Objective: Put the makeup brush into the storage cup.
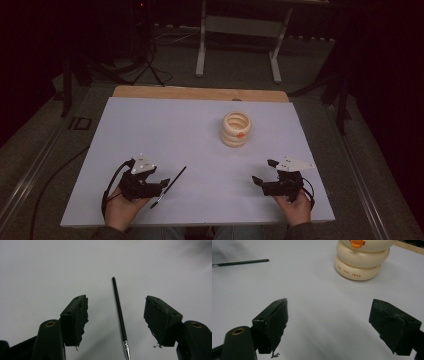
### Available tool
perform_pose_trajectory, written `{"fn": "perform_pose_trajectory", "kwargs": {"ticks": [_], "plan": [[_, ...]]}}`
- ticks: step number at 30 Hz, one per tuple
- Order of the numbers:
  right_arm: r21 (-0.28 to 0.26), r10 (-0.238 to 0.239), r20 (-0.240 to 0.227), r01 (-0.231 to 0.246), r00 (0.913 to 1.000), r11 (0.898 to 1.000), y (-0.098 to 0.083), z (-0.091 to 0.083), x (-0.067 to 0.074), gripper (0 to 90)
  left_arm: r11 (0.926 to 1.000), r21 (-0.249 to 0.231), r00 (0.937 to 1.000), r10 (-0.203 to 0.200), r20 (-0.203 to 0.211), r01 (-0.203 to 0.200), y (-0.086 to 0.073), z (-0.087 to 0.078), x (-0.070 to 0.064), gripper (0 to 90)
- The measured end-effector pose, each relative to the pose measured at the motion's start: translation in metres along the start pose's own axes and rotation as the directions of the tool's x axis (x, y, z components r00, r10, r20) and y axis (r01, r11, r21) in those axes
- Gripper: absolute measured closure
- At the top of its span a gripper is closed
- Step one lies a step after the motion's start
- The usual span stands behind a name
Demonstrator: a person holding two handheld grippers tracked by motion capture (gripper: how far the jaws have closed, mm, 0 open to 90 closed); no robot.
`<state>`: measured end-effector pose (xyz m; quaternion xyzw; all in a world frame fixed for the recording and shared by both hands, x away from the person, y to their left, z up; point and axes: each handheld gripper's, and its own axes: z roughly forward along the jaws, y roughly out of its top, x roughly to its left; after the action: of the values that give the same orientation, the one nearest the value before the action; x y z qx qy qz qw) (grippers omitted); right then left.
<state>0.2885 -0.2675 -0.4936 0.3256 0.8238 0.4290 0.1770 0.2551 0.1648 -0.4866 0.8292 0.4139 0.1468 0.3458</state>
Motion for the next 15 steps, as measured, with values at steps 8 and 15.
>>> {"fn": "perform_pose_trajectory", "kwargs": {"ticks": [8, 15], "plan": [[-0.002, -0.001, -0.009, 0.001, 1.0000, 1.000, 0.000, 0.001, 0.001, 15.5, 0.9890, 0.144, 0.9993, 0.034, 0.018, -0.036, 0.010, 0.026, -0.007, 48.0], [-0.003, -0.005, -0.016, 0.004, 0.9999, 1.000, 0.001, 0.003, 0.002, 15.5, 0.9690, 0.244, 0.9990, 0.029, 0.034, -0.036, 0.014, 0.040, -0.007, 59.8]]}}
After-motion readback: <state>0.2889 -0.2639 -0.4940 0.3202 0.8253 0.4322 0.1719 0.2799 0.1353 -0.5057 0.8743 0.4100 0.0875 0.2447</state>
